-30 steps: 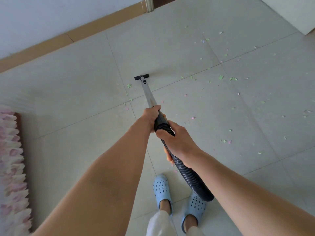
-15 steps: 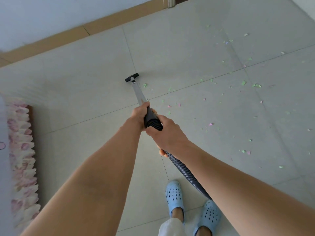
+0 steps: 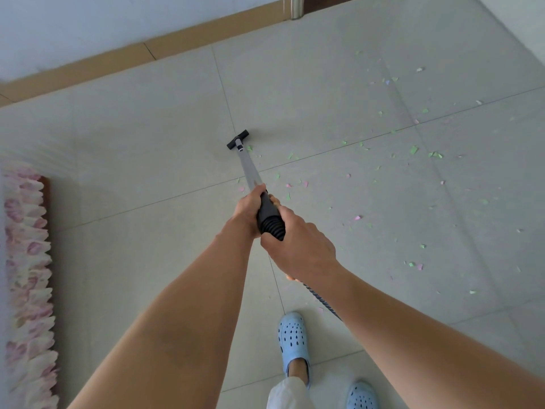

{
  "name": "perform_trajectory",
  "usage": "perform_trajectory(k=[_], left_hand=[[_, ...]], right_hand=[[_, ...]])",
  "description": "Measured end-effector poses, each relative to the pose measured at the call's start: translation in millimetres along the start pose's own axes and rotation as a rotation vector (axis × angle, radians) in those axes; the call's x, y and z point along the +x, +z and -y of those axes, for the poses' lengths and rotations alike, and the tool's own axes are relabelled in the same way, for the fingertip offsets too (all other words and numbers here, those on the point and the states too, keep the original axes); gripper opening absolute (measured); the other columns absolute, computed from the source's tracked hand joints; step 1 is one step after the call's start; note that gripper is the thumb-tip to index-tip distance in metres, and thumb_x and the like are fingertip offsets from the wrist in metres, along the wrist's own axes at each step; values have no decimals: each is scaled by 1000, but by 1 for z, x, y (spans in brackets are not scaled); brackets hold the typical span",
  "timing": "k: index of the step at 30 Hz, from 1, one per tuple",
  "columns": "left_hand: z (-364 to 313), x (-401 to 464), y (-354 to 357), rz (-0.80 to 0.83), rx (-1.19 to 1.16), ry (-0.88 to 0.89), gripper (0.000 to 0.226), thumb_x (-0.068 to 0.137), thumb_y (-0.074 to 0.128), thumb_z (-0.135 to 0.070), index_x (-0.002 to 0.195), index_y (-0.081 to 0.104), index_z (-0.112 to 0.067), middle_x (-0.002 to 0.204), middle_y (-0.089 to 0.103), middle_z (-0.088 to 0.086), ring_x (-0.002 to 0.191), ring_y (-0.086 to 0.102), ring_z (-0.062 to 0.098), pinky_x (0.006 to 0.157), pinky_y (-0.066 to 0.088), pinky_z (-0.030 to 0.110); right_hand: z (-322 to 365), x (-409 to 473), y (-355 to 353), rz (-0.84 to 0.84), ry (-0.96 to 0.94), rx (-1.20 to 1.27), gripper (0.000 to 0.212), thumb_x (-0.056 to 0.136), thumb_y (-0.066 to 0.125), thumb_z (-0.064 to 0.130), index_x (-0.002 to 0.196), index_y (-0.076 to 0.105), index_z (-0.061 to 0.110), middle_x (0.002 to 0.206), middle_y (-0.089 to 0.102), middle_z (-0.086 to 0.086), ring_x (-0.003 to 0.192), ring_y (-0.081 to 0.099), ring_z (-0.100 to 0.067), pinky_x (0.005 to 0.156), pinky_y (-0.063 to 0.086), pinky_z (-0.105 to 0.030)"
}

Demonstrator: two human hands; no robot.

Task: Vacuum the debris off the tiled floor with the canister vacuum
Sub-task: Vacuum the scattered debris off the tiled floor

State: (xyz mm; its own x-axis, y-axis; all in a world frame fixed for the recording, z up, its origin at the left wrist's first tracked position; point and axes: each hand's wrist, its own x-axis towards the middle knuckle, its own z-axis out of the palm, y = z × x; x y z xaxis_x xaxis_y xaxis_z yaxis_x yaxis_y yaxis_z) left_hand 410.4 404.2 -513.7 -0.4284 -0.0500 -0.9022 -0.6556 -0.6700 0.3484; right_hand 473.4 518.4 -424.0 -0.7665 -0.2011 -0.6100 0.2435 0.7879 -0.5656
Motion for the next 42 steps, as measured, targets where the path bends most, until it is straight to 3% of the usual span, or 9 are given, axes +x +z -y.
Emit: perform_trajectory(k=[6,10,15,25,28,32,36,42], left_hand=[[22,-14,10,15,-17,-3,17,97,54,-17,87,45,-7,65,51,9,49,52,17,48,49,26],[36,-23,11,12,-18,-23,17,97,56,-18,89,46,-7,66,51,8,52,51,17,51,49,27],[51,-28,11,16,1,-36,18,96,56,-18,87,46,-6,65,52,8,49,52,17,59,49,30],[79,-44,9,-18,89,-37,16,96,56,-17,88,46,-5,65,52,8,52,51,18,56,49,30],[83,-47,8,-43,174,-23,18,95,56,-17,87,47,-3,62,53,9,51,51,20,53,48,30],[85,-46,8,-100,334,13,20,96,55,-18,89,47,-2,63,52,10,52,51,22,51,46,30],[87,-45,4,-147,441,42,20,97,54,-19,103,46,-2,68,54,10,54,54,20,48,48,30],[90,-55,-5,-152,478,37,23,97,54,-19,107,46,1,70,54,12,55,55,22,48,49,31]], right_hand=[[-17,-20,-10,-16,-9,-25,65,99,48,38,160,26,31,120,67,1,80,60,-25,77,52,-34],[-25,-34,-10,-10,-3,-49,67,100,48,39,162,22,30,124,65,0,86,57,-22,77,48,-34],[-35,-46,-9,-10,23,-40,67,99,49,39,161,24,31,117,67,0,88,59,-23,80,52,-36],[-56,-71,-1,-8,67,20,57,95,51,38,150,39,30,97,65,1,79,63,-25,78,55,-36],[-64,-74,3,9,88,153,44,91,53,37,133,51,25,81,60,1,65,63,-25,75,60,-42],[-72,-77,10,65,120,483,26,90,58,27,115,58,21,65,58,-7,37,53,-21,49,52,-36],[-73,-82,13,129,183,730,21,94,60,18,115,62,19,53,52,-8,31,45,-20,42,41,-25],[-68,-94,18,156,212,792,19,95,60,18,114,63,20,53,51,-8,32,44,-19,41,41,-24]])
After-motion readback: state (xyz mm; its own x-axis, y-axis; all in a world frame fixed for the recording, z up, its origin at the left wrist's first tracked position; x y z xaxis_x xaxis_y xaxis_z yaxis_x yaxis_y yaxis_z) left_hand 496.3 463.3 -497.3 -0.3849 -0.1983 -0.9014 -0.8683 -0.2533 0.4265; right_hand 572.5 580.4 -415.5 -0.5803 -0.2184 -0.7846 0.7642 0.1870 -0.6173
